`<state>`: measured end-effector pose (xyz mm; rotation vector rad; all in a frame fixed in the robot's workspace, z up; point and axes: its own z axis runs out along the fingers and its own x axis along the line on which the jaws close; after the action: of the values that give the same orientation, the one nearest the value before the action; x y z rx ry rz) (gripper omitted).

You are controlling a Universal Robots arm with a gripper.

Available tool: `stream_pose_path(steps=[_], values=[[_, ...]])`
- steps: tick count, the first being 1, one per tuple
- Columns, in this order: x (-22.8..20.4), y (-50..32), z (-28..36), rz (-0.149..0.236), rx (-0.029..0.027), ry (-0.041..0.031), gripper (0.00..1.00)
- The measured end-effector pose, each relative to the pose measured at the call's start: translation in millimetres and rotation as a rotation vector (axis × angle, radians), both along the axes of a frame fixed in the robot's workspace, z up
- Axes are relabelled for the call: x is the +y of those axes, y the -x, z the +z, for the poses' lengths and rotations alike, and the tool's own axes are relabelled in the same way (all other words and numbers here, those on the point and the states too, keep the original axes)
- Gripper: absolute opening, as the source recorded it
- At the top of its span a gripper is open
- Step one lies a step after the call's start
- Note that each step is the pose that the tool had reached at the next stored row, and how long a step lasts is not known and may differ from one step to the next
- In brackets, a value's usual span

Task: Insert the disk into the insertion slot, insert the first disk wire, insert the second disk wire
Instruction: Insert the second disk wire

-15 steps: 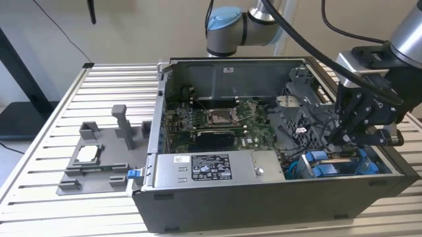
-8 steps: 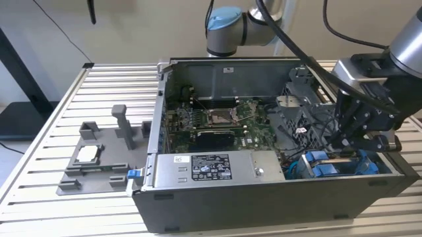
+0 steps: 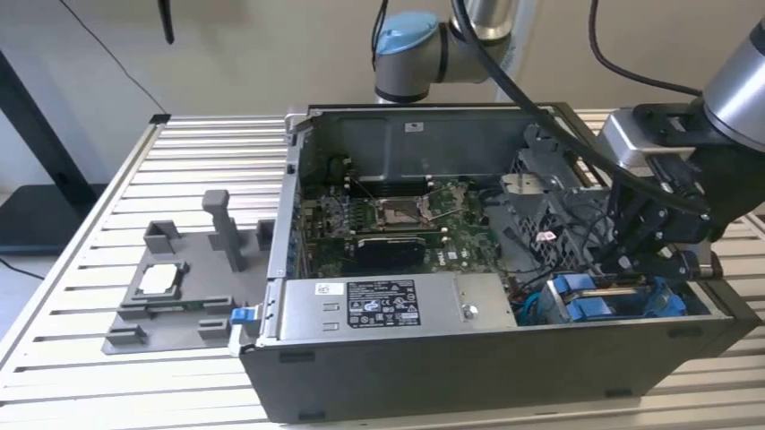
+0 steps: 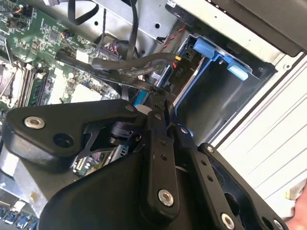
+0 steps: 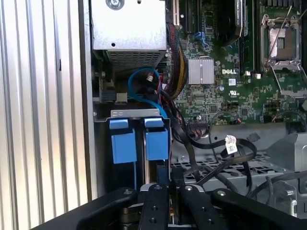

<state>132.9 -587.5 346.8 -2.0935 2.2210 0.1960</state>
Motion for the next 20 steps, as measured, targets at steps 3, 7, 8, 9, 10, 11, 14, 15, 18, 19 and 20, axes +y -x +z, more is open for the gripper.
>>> stream_pose_path(steps=[3, 7, 8, 9, 10, 11, 14, 15, 18, 19, 20], values=[[0.0, -0.9, -0.8, -0.006, 0.0, -0.0001, 0.16], [0.0, -1.2, -2.1, -0.008, 0.0, -0.0002, 0.16], [0.0, -1.3, -2.4, -0.008, 0.0, 0.0, 0.16], [0.0, -1.3, -2.6, -0.009, 0.0, 0.0001, 0.16], [0.0, -1.3, -2.9, -0.009, 0.0, 0.0001, 0.16], [-0.1, -1.4, -3.1, -0.01, 0.0, 0.0, 0.16], [-0.2, -1.8, -3.7, -0.011, 0.0, -0.0002, 0.16], [-0.3, -1.9, -3.8, -0.012, 0.0, -0.0003, 0.16], [-0.5, -2.3, -4.1, -0.013, 0.0, 0.0, 0.16], [-0.6, -2.3, -4.2, -0.014, 0.0, 0.0, 0.16], [-0.6, -2.3, -4.4, -0.015, 0.0, 0.0001, 0.16]])
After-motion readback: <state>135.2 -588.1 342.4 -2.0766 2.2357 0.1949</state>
